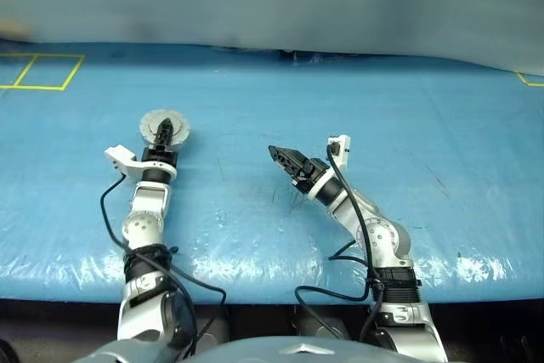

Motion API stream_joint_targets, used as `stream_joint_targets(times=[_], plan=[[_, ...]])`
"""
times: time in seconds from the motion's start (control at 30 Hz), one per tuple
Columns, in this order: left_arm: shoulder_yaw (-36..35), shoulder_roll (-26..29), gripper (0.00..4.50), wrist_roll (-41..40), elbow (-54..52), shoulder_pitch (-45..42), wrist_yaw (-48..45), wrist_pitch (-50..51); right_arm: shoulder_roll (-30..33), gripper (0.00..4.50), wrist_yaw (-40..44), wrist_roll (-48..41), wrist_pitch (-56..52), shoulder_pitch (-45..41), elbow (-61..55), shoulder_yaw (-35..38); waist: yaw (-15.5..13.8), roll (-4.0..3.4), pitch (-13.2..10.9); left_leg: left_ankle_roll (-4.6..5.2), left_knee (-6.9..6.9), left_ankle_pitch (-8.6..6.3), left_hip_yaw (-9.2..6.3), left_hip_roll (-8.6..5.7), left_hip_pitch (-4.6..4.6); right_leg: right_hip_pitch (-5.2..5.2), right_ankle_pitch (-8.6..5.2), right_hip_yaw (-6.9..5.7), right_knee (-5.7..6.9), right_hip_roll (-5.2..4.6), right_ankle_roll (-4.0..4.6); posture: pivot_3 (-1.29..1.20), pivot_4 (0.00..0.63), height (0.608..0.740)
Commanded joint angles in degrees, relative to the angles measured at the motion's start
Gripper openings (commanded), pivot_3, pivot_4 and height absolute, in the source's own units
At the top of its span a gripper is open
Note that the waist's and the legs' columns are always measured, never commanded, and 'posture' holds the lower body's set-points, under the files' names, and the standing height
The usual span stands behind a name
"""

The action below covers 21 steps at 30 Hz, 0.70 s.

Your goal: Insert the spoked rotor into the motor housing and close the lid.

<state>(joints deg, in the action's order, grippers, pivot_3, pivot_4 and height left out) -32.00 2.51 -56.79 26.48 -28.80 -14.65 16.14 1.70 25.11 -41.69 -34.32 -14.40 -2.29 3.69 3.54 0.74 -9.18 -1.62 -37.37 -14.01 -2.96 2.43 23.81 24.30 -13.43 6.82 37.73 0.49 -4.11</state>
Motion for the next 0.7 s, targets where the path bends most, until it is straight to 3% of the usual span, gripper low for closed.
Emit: stream_joint_targets(times=[0.03, 0.23, 0.43, 0.47, 0.7], plan=[[-0.2, 1.4, 2.46, 2.9, 4.6, -5.3, 0.3, -3.1, -0.2, 3.49, 0.8, -0.7, 0.8, 0.4, -2.7, 0.4, 0.2, 0.01, 0.0, 0.0, 0.01, 0.0, 0.01, 0.0, 0.0, 0.01, 0.0, 0.0, 0.0, 0.0, 0.02, 0.0, 0.15, 0.74], [-0.7, 2.8, 2.46, 8.2, 13.0, -9.4, 5.0, -4.2, -0.3, 3.49, 0.7, -0.4, 1.1, 1.3, -3.8, 0.3, 0.4, 0.01, 0.0, -0.02, 0.11, 0.01, -0.02, 0.02, -0.02, 0.05, -0.03, -0.02, 0.05, 0.02, 0.09, 0.0, 0.15, 0.74], [-2.1, 2.5, 4.36, 9.3, 10.3, -6.3, 10.2, -4.8, -0.5, 3.52, 1.0, 0.0, 1.3, 1.4, -3.7, -0.1, 0.8, -0.01, 0.0, -0.08, 0.11, 0.05, -0.01, 0.03, -0.19, -0.04, -0.03, 0.01, 0.13, 0.02, 0.08, 0.0, 0.15, 0.74], [-2.6, 2.4, 4.47, 9.9, 9.7, -5.7, 12.2, -6.2, -0.6, 3.52, 1.1, 0.0, 1.2, 1.4, -3.6, -0.1, 1.0, -0.03, 0.0, -0.09, 0.12, 0.05, -0.01, 0.04, -0.23, -0.06, -0.04, 0.01, 0.15, 0.04, 0.08, 0.0, 0.15, 0.74], [-4.1, 1.2, 4.47, 11.5, -5.8, 4.8, 19.0, -9.6, -0.6, 3.52, 1.0, 1.0, 1.6, 0.0, -2.3, -0.1, 2.1, -0.07, 0.0, -0.11, 0.3, 0.06, 0.05, 0.08, -0.97, -0.67, -0.21, 0.12, 0.16, 0.08, -0.1, 0.0, 0.15, 0.74]])
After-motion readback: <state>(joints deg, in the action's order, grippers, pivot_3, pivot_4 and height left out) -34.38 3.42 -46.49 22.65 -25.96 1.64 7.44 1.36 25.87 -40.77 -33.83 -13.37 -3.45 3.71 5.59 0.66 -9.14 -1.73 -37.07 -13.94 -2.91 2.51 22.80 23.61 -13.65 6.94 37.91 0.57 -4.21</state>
